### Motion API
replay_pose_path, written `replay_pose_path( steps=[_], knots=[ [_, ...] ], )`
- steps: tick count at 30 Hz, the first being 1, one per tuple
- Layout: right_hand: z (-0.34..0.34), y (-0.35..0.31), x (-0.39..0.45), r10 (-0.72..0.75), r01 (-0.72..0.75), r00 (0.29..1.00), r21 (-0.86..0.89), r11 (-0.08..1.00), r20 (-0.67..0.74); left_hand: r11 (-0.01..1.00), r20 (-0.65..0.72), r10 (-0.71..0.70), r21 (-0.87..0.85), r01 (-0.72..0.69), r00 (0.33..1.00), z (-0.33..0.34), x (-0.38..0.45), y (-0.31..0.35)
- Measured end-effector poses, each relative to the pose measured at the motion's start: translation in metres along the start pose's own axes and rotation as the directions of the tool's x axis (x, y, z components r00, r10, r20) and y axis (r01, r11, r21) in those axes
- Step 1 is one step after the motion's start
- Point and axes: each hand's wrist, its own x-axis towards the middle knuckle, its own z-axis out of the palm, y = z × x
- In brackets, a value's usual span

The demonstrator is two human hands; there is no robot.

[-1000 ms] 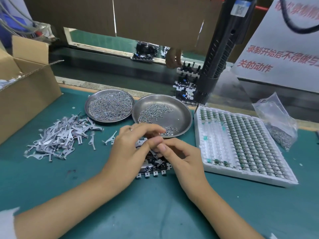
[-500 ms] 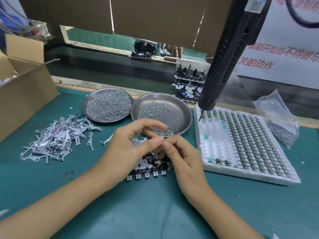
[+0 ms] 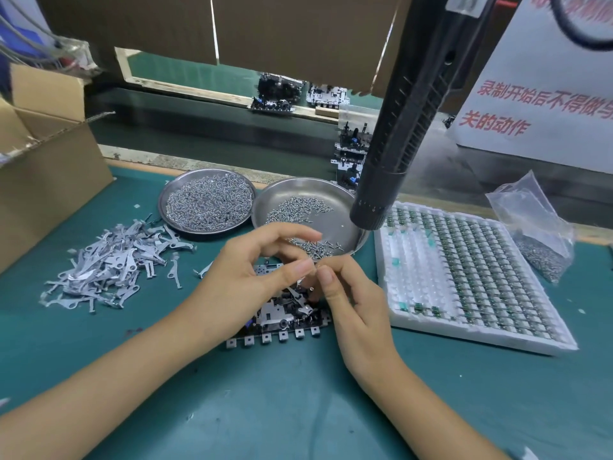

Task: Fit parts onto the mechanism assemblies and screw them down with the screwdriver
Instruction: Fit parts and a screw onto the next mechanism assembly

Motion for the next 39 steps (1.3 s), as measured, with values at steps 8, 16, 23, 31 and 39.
replay_pose_path(
  steps=[8, 16, 23, 31, 39],
  knots=[
    [-0.001, 0.001, 0.001, -0.007, -0.002, 0.997, -0.110, 0.994, -0.083, 0.980, -0.126, 0.102, 0.180, -0.079, 0.987, -0.016, 0.008, 0.002],
    [0.047, -0.024, 0.090, -0.100, 0.112, 0.994, -0.368, 0.923, 0.051, 0.991, -0.630, 0.101, 0.128, -0.026, 0.770, -0.069, 0.031, -0.005],
    [0.050, -0.009, 0.120, 0.136, -0.061, 0.985, -0.526, 0.848, 0.105, 0.986, -0.686, -0.100, -0.165, -0.019, 0.721, -0.060, 0.031, -0.008],
    [-0.013, 0.001, 0.086, 0.404, -0.123, 0.899, -0.785, 0.608, 0.171, 0.991, -0.443, -0.067, -0.136, 0.007, 0.894, -0.015, 0.008, 0.000],
    [-0.012, 0.007, 0.100, 0.433, -0.188, 0.889, -0.745, 0.640, 0.148, 0.996, -0.303, 0.086, 0.062, -0.070, 0.949, -0.004, -0.011, -0.014]
  ],
)
